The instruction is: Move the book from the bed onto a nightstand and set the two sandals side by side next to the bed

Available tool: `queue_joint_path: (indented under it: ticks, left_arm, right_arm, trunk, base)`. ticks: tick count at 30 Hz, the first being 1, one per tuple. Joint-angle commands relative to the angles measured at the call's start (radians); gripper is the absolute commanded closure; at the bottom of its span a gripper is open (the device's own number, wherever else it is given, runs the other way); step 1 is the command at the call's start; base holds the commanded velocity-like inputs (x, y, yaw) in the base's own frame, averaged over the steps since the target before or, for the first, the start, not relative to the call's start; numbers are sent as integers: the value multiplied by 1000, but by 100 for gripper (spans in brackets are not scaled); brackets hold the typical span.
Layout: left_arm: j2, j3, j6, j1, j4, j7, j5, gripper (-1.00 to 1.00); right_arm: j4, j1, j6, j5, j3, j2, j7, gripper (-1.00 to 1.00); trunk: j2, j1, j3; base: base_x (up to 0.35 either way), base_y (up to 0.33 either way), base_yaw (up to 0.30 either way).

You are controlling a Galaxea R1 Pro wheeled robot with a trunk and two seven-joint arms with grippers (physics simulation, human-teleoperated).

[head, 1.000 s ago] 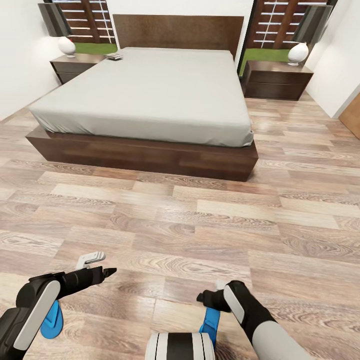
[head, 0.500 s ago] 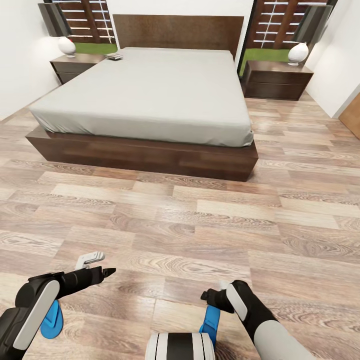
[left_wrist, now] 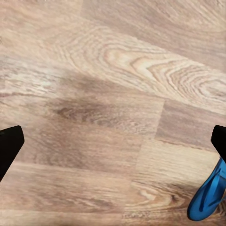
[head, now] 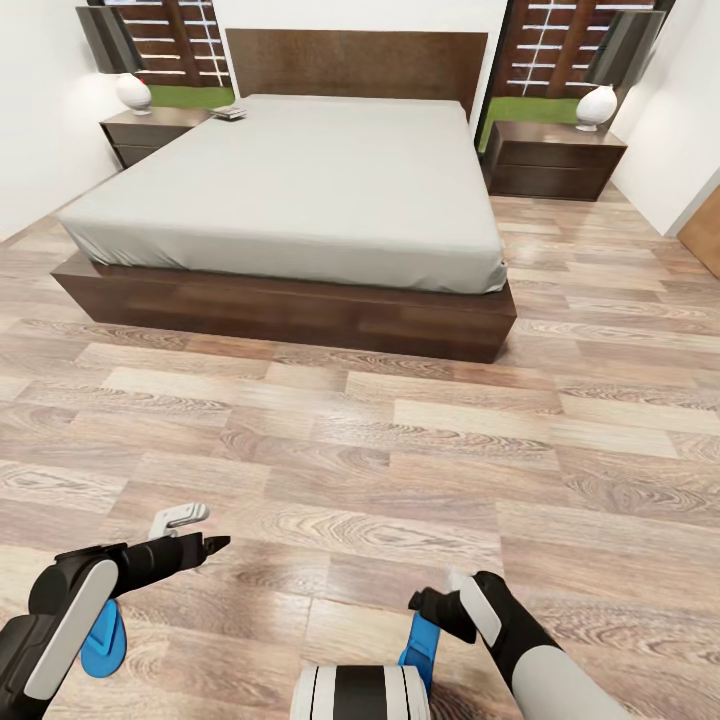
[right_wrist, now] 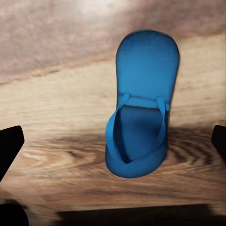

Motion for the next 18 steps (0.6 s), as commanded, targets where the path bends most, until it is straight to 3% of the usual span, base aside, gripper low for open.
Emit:
queue_joint_path:
  ticks: [1,7,18]
  left_arm:
    - [0,1,5,0,-1,-2,-2,-100]
    - [2,1,6,-1,0,1,-1,-100]
    - [0,1,7,-1,-4,4,0,-100]
  right_arm:
    - [6,0,3,-11,-6,1,-9,-100]
    - [41,0,-6,-12,-8,5,-10,-100]
    - [132,0,-114,-13,-4,11,-10,-100]
  trunk:
    - [0,0,-1]
    - [0,0,-1]
    - [0,0,-1]
  base:
    - [0,0,0]
    - [0,0,0]
    - [0,0,0]
